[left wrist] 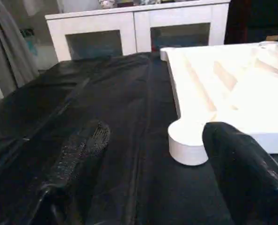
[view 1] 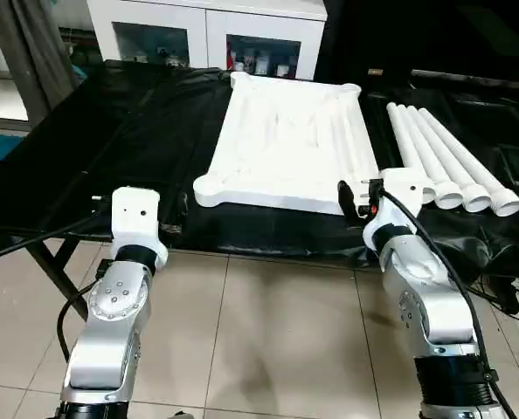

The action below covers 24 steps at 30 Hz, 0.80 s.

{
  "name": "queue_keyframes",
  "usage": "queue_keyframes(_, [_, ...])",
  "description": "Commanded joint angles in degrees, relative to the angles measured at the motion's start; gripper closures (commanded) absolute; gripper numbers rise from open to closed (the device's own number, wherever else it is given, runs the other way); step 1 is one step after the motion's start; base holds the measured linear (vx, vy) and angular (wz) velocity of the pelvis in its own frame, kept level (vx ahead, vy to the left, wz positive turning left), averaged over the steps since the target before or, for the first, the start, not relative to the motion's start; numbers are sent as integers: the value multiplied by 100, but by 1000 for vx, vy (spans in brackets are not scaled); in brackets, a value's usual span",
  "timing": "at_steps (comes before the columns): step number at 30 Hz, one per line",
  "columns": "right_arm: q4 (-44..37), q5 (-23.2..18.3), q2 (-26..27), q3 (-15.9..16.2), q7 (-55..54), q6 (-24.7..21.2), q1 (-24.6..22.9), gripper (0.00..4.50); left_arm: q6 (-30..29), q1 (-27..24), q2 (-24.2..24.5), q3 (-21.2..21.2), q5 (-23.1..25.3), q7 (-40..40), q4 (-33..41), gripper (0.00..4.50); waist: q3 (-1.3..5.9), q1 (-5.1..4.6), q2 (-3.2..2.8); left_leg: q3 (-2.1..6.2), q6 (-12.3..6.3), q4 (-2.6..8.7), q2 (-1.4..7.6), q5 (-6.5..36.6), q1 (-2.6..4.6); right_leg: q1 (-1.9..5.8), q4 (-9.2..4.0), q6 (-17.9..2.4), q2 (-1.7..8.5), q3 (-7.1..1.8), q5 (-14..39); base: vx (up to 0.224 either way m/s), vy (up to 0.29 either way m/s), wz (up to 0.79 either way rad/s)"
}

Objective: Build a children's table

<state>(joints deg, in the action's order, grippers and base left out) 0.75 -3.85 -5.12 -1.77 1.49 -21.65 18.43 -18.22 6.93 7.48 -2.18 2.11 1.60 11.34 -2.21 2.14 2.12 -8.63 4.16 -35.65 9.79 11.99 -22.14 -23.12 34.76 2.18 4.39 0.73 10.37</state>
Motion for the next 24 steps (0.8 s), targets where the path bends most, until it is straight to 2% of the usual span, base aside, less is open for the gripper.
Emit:
queue_keyframes(1, [2,0,-13,-63,-14,5,65,98,41,2,0,38,2,2,-31,80,283,15,-31,24,84,546,199,1128,74,203,-340,-778,197,-120,773,0,0,0])
queue_keyframes(24, [2,0,-13,-63,-14,5,65,98,41,2,0,38,2,2,-31,80,288,16,-31,24,76,541,199,1078,71,212,-332,-792,200,-120,719,0,0,0])
